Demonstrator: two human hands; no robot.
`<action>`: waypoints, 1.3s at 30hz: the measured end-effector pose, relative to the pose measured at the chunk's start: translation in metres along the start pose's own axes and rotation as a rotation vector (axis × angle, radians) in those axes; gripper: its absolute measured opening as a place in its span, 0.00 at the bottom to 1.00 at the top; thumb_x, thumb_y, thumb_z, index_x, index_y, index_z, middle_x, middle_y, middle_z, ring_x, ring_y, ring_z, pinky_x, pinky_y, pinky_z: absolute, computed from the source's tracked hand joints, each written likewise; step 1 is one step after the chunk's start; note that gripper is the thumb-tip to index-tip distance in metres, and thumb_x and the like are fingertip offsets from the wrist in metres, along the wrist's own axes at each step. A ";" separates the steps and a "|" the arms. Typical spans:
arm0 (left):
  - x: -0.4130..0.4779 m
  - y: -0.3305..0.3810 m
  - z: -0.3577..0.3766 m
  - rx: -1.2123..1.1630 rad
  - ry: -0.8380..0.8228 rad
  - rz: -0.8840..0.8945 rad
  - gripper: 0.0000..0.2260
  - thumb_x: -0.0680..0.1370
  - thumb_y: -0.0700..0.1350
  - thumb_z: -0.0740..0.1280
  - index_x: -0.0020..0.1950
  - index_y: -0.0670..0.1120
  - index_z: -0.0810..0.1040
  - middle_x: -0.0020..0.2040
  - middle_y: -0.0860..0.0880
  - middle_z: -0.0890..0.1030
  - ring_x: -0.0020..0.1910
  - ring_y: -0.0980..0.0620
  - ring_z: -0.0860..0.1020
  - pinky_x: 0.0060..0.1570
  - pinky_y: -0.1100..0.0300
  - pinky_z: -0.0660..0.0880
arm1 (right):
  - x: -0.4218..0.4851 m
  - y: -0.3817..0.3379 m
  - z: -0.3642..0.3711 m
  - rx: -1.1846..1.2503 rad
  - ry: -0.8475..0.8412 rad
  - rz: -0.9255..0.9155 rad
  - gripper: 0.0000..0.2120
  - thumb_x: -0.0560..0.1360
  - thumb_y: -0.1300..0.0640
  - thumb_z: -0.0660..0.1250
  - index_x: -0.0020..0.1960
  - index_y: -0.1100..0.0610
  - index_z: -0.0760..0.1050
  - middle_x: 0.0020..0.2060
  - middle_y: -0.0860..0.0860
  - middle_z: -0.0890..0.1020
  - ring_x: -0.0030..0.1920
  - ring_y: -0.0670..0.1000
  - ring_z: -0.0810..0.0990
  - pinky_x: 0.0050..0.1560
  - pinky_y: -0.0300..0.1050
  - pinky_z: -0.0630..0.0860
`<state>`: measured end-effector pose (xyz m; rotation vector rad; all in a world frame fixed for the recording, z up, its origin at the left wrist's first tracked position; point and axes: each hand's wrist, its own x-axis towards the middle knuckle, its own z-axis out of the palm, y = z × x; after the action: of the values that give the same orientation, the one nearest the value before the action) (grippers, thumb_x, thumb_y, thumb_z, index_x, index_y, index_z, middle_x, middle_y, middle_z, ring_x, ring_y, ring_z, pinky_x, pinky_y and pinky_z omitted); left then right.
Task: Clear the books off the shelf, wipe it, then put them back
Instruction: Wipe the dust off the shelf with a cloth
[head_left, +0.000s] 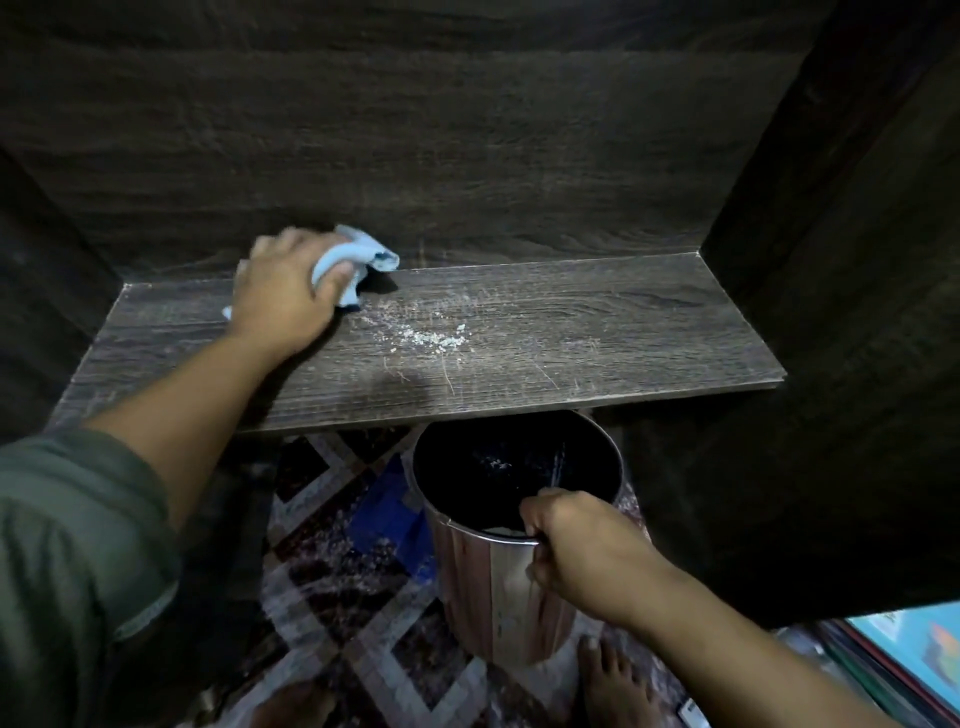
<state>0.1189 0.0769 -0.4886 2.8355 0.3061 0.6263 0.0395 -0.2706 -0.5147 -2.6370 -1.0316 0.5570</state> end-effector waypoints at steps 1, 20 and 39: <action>-0.005 -0.001 0.001 0.048 -0.086 -0.035 0.23 0.78 0.63 0.50 0.68 0.58 0.72 0.65 0.46 0.74 0.62 0.39 0.70 0.59 0.43 0.66 | -0.001 0.000 0.000 0.001 0.001 0.004 0.16 0.70 0.58 0.68 0.40 0.49 0.60 0.51 0.52 0.77 0.51 0.59 0.78 0.41 0.42 0.63; -0.017 0.084 0.032 -0.150 -0.319 0.185 0.21 0.81 0.58 0.47 0.70 0.64 0.70 0.64 0.52 0.71 0.63 0.47 0.68 0.61 0.51 0.66 | -0.007 0.006 0.005 0.019 0.004 0.039 0.10 0.70 0.57 0.69 0.44 0.48 0.69 0.50 0.51 0.76 0.52 0.59 0.78 0.41 0.42 0.62; -0.087 0.127 0.000 -0.425 0.026 0.123 0.24 0.80 0.59 0.52 0.57 0.48 0.83 0.49 0.51 0.77 0.45 0.48 0.78 0.45 0.55 0.75 | -0.018 0.014 0.004 -0.020 0.026 0.012 0.13 0.68 0.60 0.68 0.38 0.51 0.63 0.45 0.51 0.74 0.49 0.60 0.79 0.40 0.43 0.66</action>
<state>0.0610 -0.0661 -0.4895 2.4504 -0.0022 0.6621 0.0339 -0.2925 -0.5191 -2.6618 -1.0196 0.5158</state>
